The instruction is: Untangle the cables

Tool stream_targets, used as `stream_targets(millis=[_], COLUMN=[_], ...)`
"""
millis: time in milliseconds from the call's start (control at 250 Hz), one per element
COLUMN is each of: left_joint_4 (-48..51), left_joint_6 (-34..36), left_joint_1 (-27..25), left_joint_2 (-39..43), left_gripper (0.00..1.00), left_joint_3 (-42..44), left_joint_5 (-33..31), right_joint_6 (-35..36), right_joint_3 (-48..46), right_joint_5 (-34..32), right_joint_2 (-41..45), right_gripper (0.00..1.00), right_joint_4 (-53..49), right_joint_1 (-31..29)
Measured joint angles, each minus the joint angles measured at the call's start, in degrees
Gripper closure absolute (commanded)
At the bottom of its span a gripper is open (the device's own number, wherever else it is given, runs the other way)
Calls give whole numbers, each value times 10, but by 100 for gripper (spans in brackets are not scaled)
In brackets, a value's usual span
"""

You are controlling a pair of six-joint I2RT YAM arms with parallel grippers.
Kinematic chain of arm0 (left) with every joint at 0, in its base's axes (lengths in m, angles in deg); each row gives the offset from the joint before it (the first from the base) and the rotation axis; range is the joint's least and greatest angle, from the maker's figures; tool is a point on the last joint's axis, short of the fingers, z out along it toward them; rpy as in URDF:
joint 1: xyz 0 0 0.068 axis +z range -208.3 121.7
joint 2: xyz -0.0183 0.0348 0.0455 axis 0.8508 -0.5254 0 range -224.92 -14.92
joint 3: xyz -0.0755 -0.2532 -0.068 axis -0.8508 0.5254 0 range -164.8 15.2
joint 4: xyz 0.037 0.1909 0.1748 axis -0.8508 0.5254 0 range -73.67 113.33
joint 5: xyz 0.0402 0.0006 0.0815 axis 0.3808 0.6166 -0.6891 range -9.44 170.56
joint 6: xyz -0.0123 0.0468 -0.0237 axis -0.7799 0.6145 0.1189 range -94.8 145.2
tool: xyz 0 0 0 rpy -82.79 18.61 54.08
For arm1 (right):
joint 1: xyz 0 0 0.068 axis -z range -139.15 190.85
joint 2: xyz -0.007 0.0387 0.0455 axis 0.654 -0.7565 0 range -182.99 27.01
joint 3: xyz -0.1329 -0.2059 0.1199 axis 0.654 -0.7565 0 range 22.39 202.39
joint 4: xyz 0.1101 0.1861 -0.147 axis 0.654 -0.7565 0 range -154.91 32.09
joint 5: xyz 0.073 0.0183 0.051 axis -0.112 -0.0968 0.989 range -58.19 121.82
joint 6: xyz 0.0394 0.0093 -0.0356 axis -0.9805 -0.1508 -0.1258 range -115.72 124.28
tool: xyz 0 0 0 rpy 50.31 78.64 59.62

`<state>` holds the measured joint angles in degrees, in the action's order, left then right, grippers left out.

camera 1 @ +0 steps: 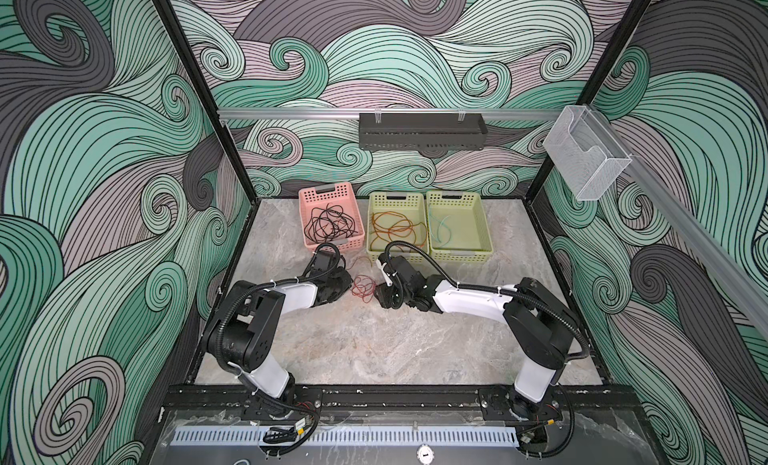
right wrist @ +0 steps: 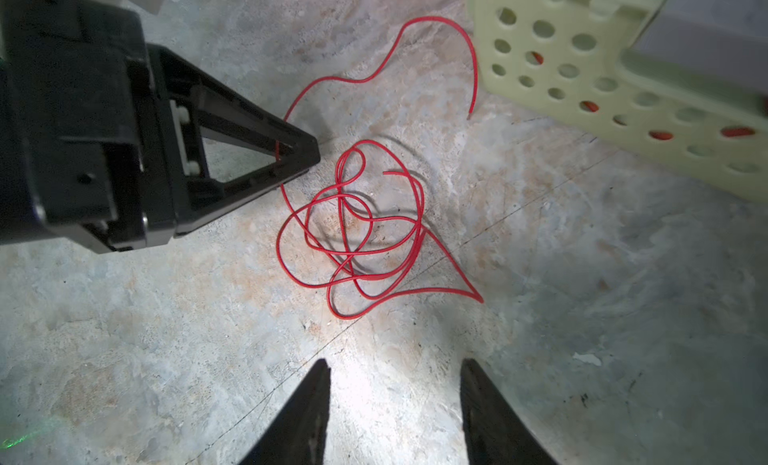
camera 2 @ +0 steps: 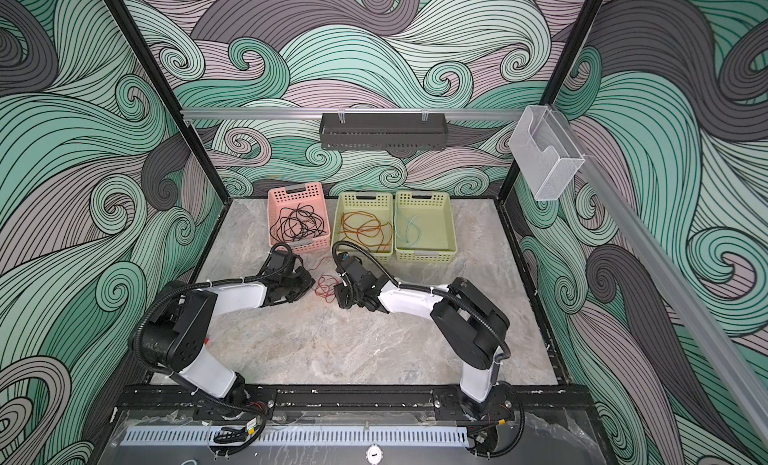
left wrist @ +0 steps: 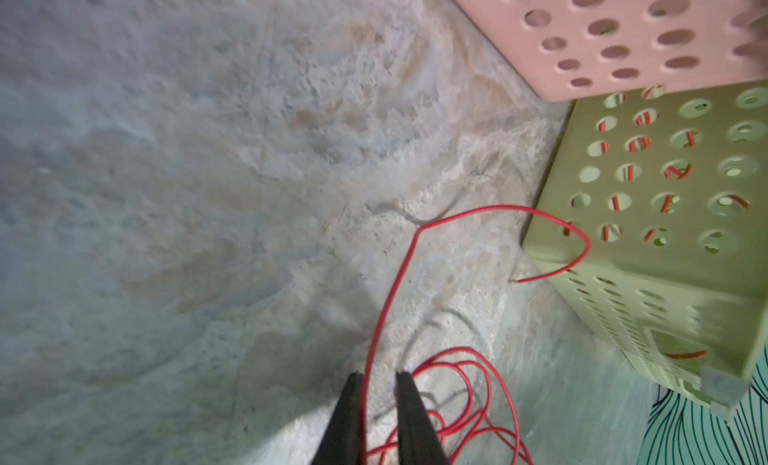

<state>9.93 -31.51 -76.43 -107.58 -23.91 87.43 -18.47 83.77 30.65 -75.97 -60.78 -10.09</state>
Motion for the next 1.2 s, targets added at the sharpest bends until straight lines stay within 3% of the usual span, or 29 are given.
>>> stream_targets(millis=[28,168,340,507,651,947,1199], left_joint_4=[3,26,111,224,285,352,358], left_joint_6=[3,23,63,130,176,191,172], left_joint_1=[0,0,-6,-38,-54,-66,-82], left_joint_2=[1,21,123,239,292,319,321], left_gripper=[100,100,100,100,100,100,100], left_joint_3=[-2,-9,-38,-166,-276,-339,-351], left_joint_5=[-1,-3,-2,2,27,70,89], right_joint_6=[-2,-17,-34,-39,-37,17,49], right_joint_3=[3,21,24,-6,-48,-97,-97], right_joint_5=[0,1,1,-1,3,47,117], right_joint_2=[0,-9,-12,22,102,275,303], right_gripper=[45,44,45,45,45,38,37], right_joint_4=[-3,-8,2,16,31,69,96], right_joint_1=[3,29,44,40,40,29,16])
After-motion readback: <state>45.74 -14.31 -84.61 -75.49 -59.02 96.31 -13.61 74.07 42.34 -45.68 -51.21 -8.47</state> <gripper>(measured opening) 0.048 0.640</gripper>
